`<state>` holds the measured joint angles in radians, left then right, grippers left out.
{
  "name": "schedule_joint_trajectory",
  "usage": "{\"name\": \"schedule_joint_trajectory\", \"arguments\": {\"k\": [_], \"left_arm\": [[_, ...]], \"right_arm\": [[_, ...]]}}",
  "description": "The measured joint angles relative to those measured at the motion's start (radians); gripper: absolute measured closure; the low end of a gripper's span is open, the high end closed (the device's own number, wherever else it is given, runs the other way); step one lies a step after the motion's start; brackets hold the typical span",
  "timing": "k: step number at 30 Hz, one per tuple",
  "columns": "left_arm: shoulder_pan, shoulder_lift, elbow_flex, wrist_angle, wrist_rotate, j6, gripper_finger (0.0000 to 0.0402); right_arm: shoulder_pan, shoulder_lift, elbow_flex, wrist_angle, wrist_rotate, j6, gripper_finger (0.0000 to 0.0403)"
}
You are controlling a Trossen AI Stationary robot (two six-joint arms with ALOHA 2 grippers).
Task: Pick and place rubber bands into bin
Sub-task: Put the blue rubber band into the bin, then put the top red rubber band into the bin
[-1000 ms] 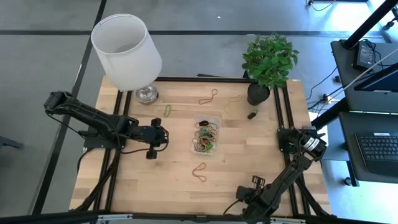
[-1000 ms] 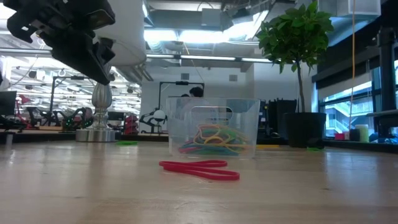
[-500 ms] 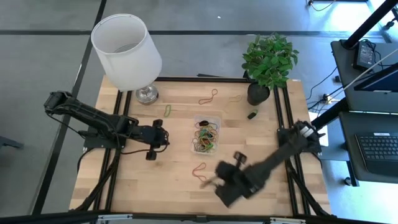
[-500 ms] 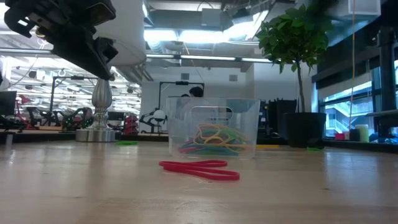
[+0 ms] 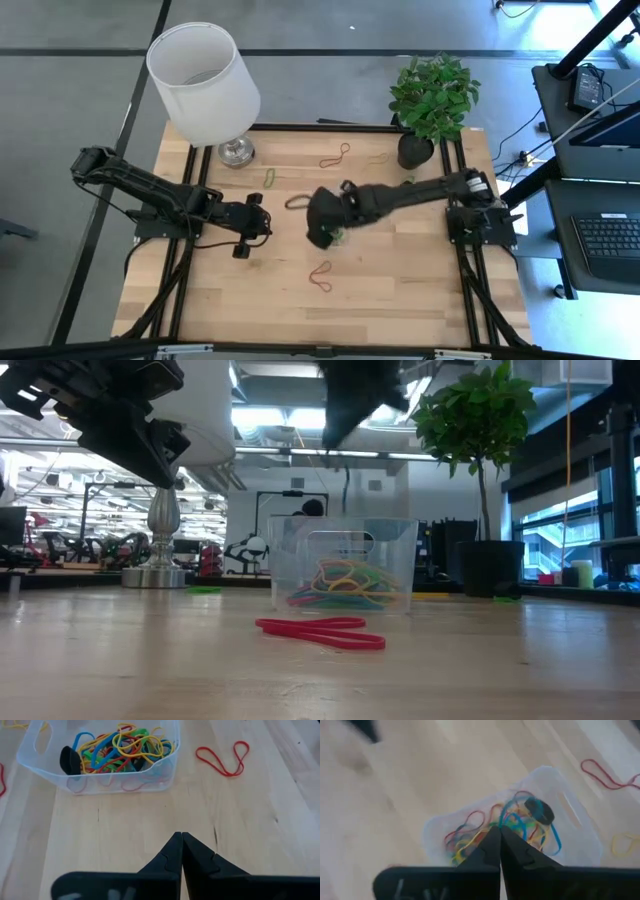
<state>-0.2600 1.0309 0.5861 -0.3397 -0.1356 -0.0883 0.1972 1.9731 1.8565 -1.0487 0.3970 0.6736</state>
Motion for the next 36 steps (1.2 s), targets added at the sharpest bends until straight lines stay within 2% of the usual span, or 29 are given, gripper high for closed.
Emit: {"name": "schedule_joint_trajectory", "arguments": {"k": [5,12,22,27,33,36], "left_arm": [[0.000,0.000,0.000,-0.002,0.000,-0.010,0.0399],[0.000,0.000,0.000,-0.013,0.000,-0.032,0.0398],[0.000,0.000,0.000,-0.008,-0.003,-0.030,0.0399],[0.000,0.000,0.000,-0.007,-0.004,-0.029,0.0400],[0.000,0.000,0.007,0.051,-0.004,-0.076,0.0400],[0.000,0.003,0.044,0.052,-0.005,-0.109,0.0400]], "right_arm": [[-0.090,0.009,-0.144,0.093,-0.112,0.000,0.0403],[-0.124,0.009,-0.290,0.183,-0.211,0.049,0.0381],[-0.125,0.009,-0.255,0.134,-0.215,0.010,0.0273],[-0.125,0.007,-0.193,0.057,-0.214,-0.150,0.0223],[-0.110,-0.059,-0.206,-0.040,-0.200,-0.313,0.0211],[-0.084,-0.168,-0.305,-0.083,-0.153,-0.313,0.0216]]}}
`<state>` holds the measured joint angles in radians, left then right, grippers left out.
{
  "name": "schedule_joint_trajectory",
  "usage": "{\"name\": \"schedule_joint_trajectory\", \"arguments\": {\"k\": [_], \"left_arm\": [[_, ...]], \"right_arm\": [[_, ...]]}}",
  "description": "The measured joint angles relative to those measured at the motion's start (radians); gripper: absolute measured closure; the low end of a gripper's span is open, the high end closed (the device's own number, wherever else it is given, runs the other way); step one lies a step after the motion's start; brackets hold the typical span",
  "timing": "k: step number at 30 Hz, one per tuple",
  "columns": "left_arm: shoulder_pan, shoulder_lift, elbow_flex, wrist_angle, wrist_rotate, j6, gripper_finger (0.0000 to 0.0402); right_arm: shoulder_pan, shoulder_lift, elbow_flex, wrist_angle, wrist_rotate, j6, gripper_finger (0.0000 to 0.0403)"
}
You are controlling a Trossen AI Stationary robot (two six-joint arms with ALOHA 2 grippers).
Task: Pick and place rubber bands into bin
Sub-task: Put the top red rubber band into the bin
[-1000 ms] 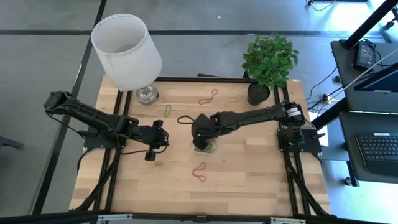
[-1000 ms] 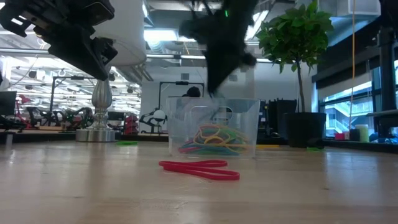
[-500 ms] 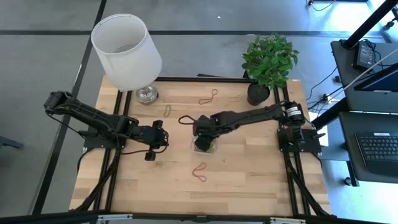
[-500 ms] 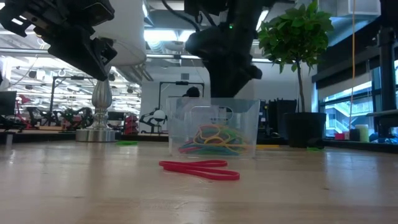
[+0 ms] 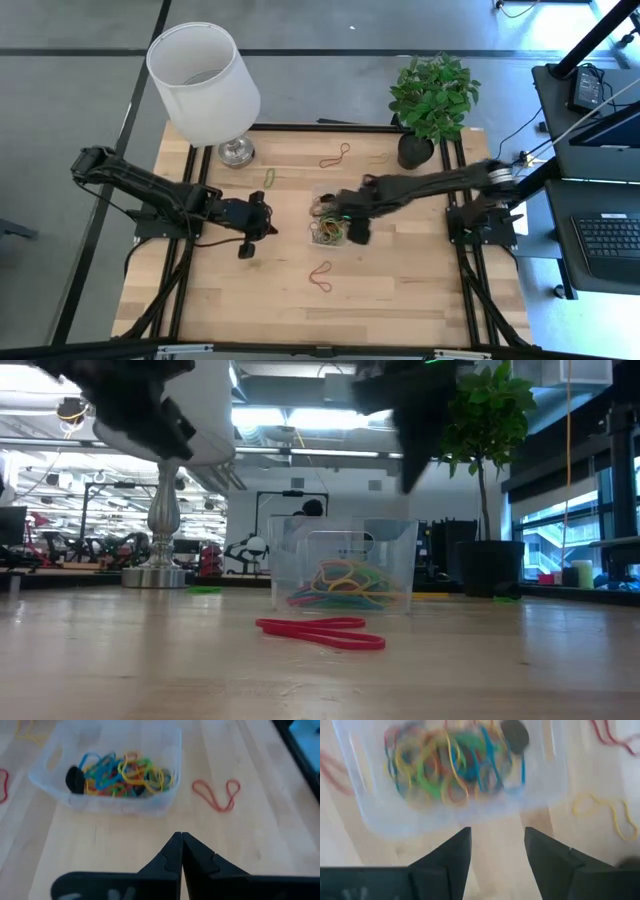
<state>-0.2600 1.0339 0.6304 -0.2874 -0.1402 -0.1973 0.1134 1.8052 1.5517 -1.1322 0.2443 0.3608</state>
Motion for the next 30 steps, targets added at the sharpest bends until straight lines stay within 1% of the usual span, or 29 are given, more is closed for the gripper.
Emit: {"name": "schedule_joint_trajectory", "arguments": {"k": [2,4,7,9,12,15,18,22,26,30], "left_arm": [[0.000,0.006,0.025,-0.001,-0.013,-0.012,0.0399],[0.000,0.017,0.057,-0.002,-0.058,-0.045,0.0399],[0.000,0.041,0.103,-0.005,-0.130,-0.059,0.0400],[0.009,0.075,0.141,-0.005,-0.160,-0.054,0.0400],[0.045,0.134,0.207,-0.025,-0.160,-0.041,0.0399],[0.096,0.213,0.291,-0.089,-0.143,-0.015,0.0399],[0.165,0.298,0.397,-0.139,-0.131,-0.010,0.0398],[0.276,0.410,0.549,-0.196,-0.115,-0.001,0.0398],[0.392,0.523,0.701,-0.237,-0.012,0.104,0.0392],[0.492,0.648,0.831,-0.250,0.125,0.215,0.0365]], "right_arm": [[0.022,-0.111,-0.117,0.043,0.007,0.010,0.0219],[0.050,-0.244,-0.254,0.121,0.009,0.059,0.0221],[0.104,-0.447,-0.468,0.254,0.007,0.183,0.0221],[0.150,-0.573,-0.598,0.336,0.001,0.268,0.0221],[0.218,-0.726,-0.760,0.449,-0.011,0.398,0.0221],[0.267,-0.836,-0.886,0.532,-0.011,0.520,0.0221],[0.297,-0.898,-0.990,0.614,-0.010,0.605,0.0221],[0.325,-0.918,-1.079,0.727,-0.012,0.614,0.0221],[0.342,-0.915,-1.116,0.742,-0.013,0.673,0.0221],[0.345,-0.911,-1.135,0.735,-0.011,0.713,0.0221]]}}
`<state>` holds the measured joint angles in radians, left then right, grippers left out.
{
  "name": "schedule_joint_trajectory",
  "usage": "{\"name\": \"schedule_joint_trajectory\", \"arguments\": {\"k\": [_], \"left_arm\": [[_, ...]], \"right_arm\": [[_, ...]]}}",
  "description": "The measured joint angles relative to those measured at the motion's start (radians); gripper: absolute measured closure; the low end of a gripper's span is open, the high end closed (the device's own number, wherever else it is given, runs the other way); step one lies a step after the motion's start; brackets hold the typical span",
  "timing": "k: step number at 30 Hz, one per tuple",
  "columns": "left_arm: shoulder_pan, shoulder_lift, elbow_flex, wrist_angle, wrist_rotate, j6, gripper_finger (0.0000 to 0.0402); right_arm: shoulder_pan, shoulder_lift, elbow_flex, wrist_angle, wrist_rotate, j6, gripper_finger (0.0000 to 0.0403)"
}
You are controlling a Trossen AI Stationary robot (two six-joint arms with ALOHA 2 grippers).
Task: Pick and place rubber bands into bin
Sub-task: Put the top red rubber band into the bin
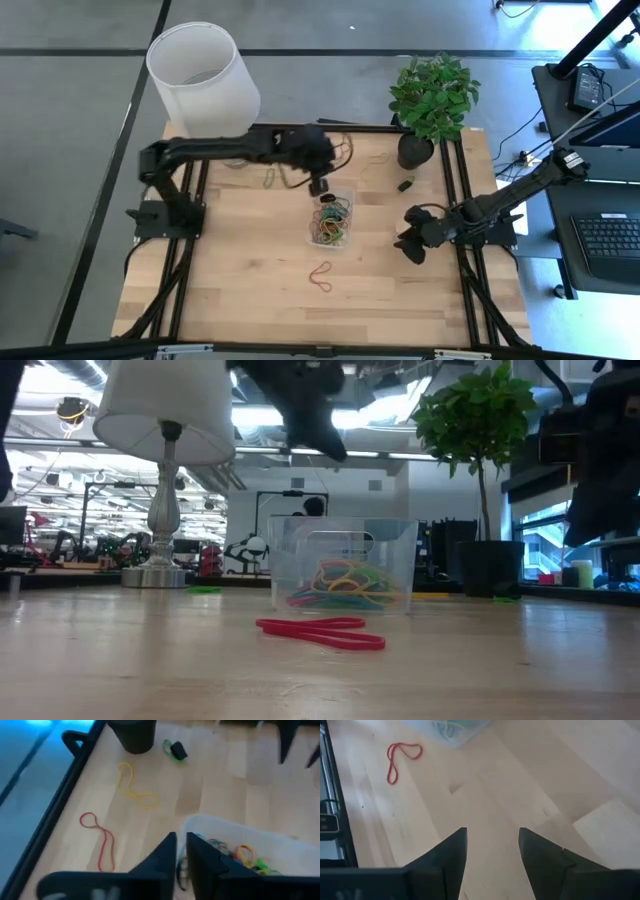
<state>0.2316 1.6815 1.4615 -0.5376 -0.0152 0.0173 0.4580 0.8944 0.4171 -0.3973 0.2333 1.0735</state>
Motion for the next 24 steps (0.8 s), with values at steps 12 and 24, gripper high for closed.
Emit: {"name": "schedule_joint_trajectory", "arguments": {"k": [12,24], "left_arm": [[0.190,0.402,0.298,-0.089,0.011,0.107,0.0240],[0.230,0.618,0.388,-0.183,-0.005,0.138,0.0242]], "right_arm": [[-0.003,0.010,0.000,0.003,0.107,0.050,0.0221],[-0.003,0.010,0.000,0.002,0.231,0.123,0.0221]]}}
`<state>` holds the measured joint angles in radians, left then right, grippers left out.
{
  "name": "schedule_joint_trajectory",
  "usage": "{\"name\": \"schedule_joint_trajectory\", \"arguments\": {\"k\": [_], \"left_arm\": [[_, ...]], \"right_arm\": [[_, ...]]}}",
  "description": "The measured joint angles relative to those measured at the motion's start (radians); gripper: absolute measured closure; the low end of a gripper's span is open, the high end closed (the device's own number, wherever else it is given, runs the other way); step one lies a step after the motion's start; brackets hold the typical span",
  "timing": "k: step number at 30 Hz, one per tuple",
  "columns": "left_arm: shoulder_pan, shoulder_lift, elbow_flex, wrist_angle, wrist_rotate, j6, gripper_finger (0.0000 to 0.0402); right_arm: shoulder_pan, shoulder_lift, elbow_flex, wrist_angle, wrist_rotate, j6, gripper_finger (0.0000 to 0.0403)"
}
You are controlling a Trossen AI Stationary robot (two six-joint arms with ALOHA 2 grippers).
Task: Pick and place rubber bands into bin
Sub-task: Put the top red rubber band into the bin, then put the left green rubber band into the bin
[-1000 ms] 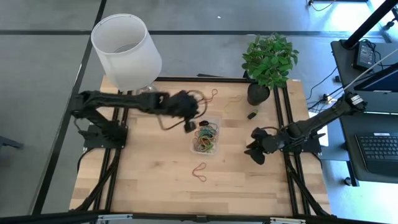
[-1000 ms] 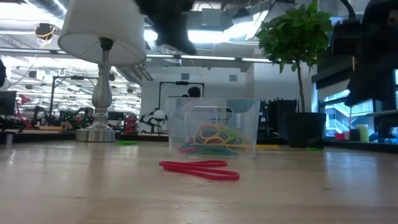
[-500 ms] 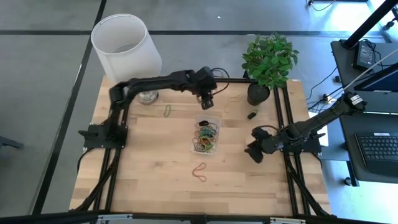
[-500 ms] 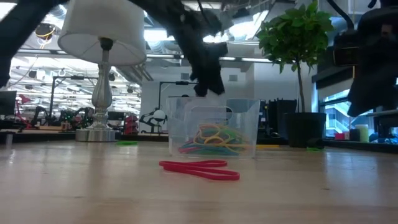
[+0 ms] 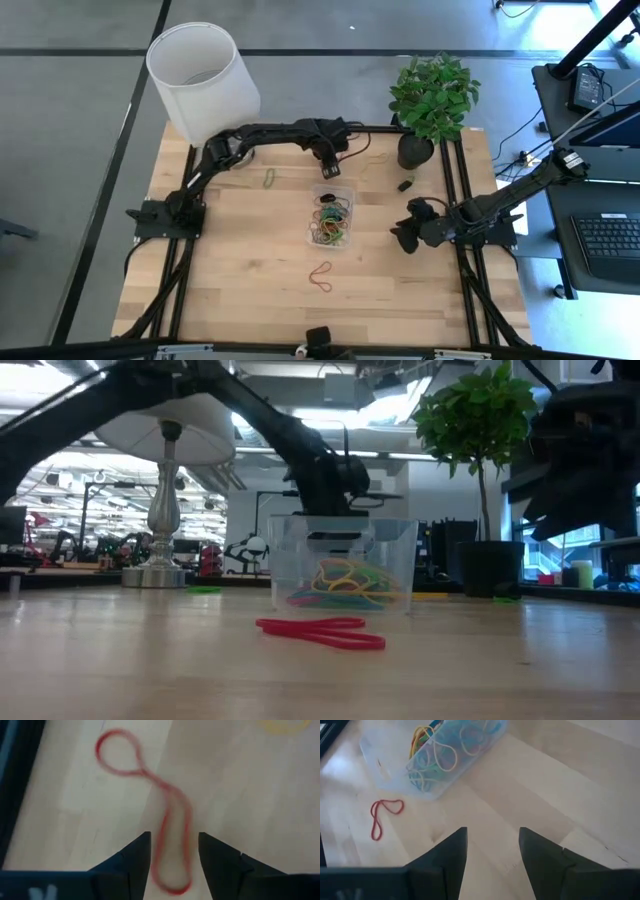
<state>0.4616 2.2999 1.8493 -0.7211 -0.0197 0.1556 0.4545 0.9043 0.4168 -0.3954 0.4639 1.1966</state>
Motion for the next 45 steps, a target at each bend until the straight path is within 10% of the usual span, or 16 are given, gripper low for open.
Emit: {"name": "schedule_joint_trajectory", "arguments": {"k": [25,30,45], "left_arm": [[-0.008,0.005,0.004,-0.173,-0.085,0.108,0.0316],[-0.008,0.005,0.003,-0.178,-0.015,0.116,0.0381],[-0.007,0.004,0.069,-0.032,0.009,-0.135,0.0386]], "right_arm": [[-0.001,0.004,0.000,-0.005,0.017,0.038,0.0221],[-0.001,0.004,0.000,-0.005,0.017,0.038,0.0221],[-0.001,0.004,0.000,-0.005,0.017,0.055,0.0221]]}}
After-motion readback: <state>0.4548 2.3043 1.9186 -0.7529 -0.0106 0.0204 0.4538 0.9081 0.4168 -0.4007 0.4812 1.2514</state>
